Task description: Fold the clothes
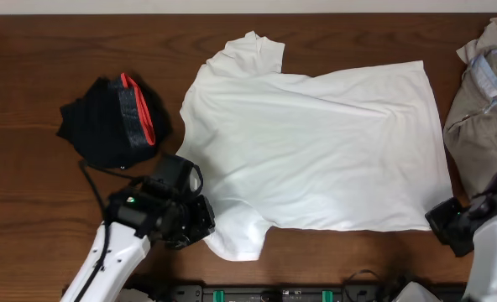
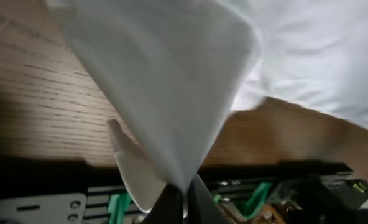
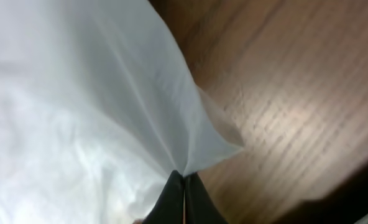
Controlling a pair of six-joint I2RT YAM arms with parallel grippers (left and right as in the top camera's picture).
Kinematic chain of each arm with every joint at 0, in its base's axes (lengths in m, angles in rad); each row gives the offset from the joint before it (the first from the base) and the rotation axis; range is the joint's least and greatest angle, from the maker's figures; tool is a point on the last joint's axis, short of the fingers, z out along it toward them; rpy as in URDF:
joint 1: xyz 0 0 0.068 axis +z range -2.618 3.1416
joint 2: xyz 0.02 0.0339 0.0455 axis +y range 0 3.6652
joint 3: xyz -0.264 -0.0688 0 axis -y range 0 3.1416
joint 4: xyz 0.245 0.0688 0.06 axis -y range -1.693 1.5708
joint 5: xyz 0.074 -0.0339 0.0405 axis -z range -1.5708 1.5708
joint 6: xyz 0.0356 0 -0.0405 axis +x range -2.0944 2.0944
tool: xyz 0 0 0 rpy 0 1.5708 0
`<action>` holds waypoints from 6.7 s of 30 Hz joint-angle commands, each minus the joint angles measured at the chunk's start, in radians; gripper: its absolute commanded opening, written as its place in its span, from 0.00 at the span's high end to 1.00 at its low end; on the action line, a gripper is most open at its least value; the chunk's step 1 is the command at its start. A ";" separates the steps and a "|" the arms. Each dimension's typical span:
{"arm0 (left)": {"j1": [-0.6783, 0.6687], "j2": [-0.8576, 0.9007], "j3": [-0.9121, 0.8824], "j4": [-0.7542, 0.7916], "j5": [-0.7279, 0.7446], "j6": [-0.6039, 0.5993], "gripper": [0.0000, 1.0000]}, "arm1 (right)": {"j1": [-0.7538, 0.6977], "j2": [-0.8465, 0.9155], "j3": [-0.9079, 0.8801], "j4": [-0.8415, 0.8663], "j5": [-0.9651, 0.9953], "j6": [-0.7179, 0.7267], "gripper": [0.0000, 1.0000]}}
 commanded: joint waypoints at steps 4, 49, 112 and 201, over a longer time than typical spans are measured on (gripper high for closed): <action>0.000 -0.034 0.148 -0.014 -0.015 0.014 0.94 | -0.006 -0.100 0.063 -0.059 -0.035 -0.014 0.99; 0.145 0.320 0.225 0.595 -0.197 0.309 0.94 | 0.118 0.341 0.149 0.571 -0.440 0.078 0.98; -0.169 0.695 0.247 0.472 -0.404 0.826 0.51 | 0.191 0.372 0.149 0.364 -0.507 -0.155 0.49; -0.222 0.719 0.389 0.384 -0.640 0.679 0.23 | 0.190 0.372 0.149 0.344 -0.507 -0.155 0.47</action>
